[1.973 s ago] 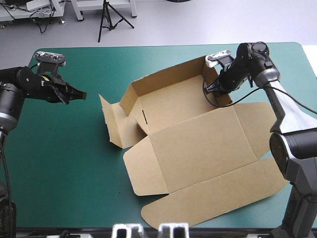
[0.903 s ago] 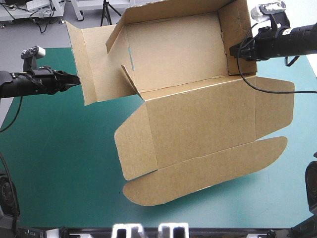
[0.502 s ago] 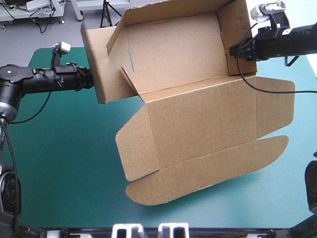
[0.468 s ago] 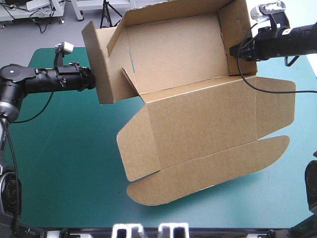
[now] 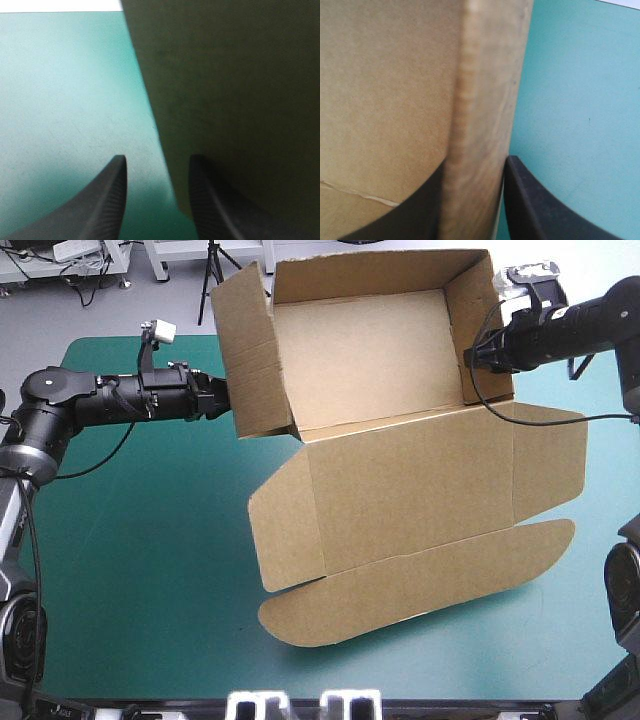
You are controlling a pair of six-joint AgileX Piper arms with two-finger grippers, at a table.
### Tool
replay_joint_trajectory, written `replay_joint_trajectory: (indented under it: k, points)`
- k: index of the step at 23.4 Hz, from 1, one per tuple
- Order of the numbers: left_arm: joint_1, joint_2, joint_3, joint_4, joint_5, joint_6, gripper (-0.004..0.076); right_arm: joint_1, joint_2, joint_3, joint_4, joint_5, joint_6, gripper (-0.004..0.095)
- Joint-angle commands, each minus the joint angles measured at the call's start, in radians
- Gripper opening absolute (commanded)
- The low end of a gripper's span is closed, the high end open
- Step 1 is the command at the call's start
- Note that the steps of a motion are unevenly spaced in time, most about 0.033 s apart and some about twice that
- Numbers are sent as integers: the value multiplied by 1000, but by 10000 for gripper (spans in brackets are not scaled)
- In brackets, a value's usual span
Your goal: Fold the box
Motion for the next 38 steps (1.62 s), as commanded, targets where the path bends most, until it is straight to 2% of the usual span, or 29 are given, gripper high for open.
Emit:
replay_joint_trajectory:
  k: [1, 8, 11, 18, 22, 25, 28, 32, 38]
  points:
    - [-6, -50, -28, -105, 73, 2, 397, 51, -44, -31, -11, -80, 36, -18]
    - [-6, -54, -28, -109, 79, -20, 414, 180, -37, -31, -99, -174, 89, -17]
    - [-6, -58, -28, -180, 75, -14, 414, 216, -28, -31, -181, -194, 142, -18]
    - [-6, -58, -28, -234, 84, 18, 414, 221, -25, -31, -174, -207, 141, -18]
    - [-8, -58, -28, -189, 61, 26, 414, 221, -25, -31, -169, -214, 141, -19]
    - [-31, -58, -30, -110, -8, 12, 414, 221, -22, -31, -165, -214, 141, -18]
    - [-80, -58, -43, 13, -138, -62, 414, 221, -19, -31, -155, -214, 141, -18]
    - [-205, -58, -108, 310, -381, -330, 414, 221, -19, -31, -108, -218, 155, -18]
    - [-341, -58, -128, 547, -593, -561, 412, 221, -17, -31, -49, -220, 155, -18]
